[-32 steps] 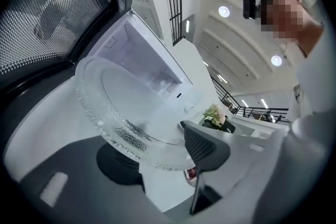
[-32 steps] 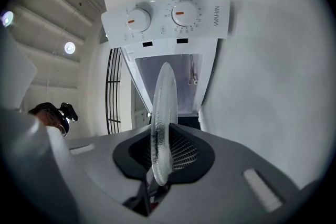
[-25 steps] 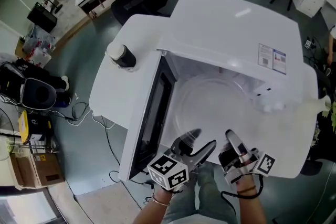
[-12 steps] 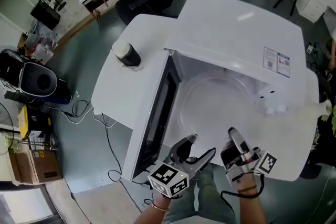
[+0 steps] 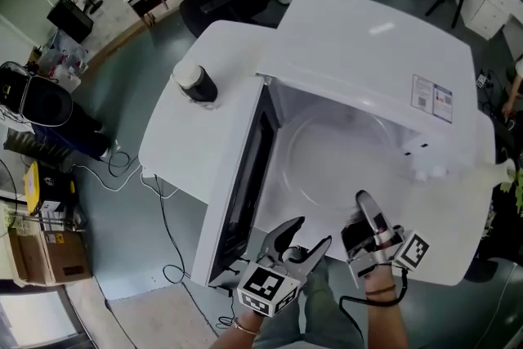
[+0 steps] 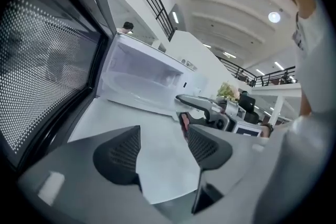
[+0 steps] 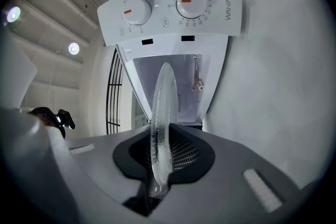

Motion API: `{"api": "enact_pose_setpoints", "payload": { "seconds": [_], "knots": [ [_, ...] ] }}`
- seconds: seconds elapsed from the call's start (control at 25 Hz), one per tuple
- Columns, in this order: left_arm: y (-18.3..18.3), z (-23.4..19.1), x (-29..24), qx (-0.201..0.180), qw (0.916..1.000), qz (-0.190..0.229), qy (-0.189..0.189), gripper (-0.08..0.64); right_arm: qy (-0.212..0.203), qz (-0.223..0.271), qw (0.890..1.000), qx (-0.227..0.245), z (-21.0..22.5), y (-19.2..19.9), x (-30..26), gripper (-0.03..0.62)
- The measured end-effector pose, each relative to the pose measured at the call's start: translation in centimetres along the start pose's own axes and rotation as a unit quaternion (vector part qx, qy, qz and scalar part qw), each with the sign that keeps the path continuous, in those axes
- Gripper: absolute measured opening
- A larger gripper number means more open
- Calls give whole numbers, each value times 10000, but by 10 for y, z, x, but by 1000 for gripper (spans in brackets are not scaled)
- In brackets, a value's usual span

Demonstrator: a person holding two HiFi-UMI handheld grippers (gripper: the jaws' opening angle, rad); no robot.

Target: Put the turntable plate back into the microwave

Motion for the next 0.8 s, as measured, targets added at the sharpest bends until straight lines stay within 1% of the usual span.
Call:
{"api": "enact_pose_setpoints", "payload": {
  "seconds": [0.12, 0.2, 0.32, 0.48, 0.6, 0.68, 0.8],
  "knots": [
    [0, 0, 0, -119, 9999, 14, -38, 248, -39, 143, 9999, -67, 3, 0, -1, 43],
    [2, 0, 0, -217, 9997, 14, -84, 207, -68, 222, 9997, -97, 5, -1, -2, 43],
    [4, -1, 1, -353, 9992, 55, -201, 150, -55, 274, 9996, -2, 6, -2, -5, 43],
    [4, 0, 1, -269, 9989, 79, -375, 89, -39, 271, 9995, 145, 5, -4, -10, 43],
    [7, -3, 1, -390, 9981, 97, -462, 55, -56, 315, 9994, 147, 6, -4, -14, 43],
    [8, -5, 0, -414, 9975, 118, -567, 18, -49, 374, 9992, 133, 8, -5, -18, 43],
    [8, -9, 0, -353, 9970, 151, -670, -2, -5, 475, 9988, 116, 11, -4, -22, 43]
  ]
}}
Point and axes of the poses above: the fingertips, and each gripper's own axes: x backward along the fingers, z to its right, y out of its underside, the point moved 8 cm from there along x, backward along the fingers, and after that the axes turned 1 degree about -x, right-handed, at the moved point
